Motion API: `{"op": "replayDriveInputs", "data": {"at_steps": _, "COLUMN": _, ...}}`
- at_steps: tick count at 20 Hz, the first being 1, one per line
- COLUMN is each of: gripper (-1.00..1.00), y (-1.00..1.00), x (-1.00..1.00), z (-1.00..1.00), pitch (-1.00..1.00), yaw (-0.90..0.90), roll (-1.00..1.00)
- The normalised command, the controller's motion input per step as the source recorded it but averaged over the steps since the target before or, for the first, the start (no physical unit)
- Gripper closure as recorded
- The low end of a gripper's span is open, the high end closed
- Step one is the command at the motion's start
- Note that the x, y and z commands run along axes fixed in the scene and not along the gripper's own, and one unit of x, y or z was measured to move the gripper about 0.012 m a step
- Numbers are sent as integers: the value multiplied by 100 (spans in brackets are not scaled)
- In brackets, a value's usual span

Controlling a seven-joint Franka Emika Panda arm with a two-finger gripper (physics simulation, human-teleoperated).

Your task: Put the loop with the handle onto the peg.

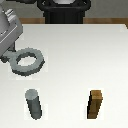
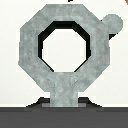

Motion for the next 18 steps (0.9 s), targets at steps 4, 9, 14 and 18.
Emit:
{"op": "replayDriveInputs", "data": {"at_steps": 4, "gripper": 100, "y": 0, "x": 100, "z": 0, "pitch": 0, "yaw": 0, "roll": 0}}
{"op": "replayDriveInputs", "data": {"at_steps": 9, "gripper": 100, "y": 0, "x": 100, "z": 0, "pitch": 0, "yaw": 0, "roll": 0}}
{"op": "replayDriveInputs", "data": {"at_steps": 14, "gripper": 100, "y": 20, "x": 0, "z": -20, "pitch": 0, "yaw": 0, "roll": 0}}
{"op": "replayDriveInputs", "data": {"at_steps": 18, "gripper": 100, "y": 0, "x": 0, "z": -25, "pitch": 0, "yaw": 0, "roll": 0}}
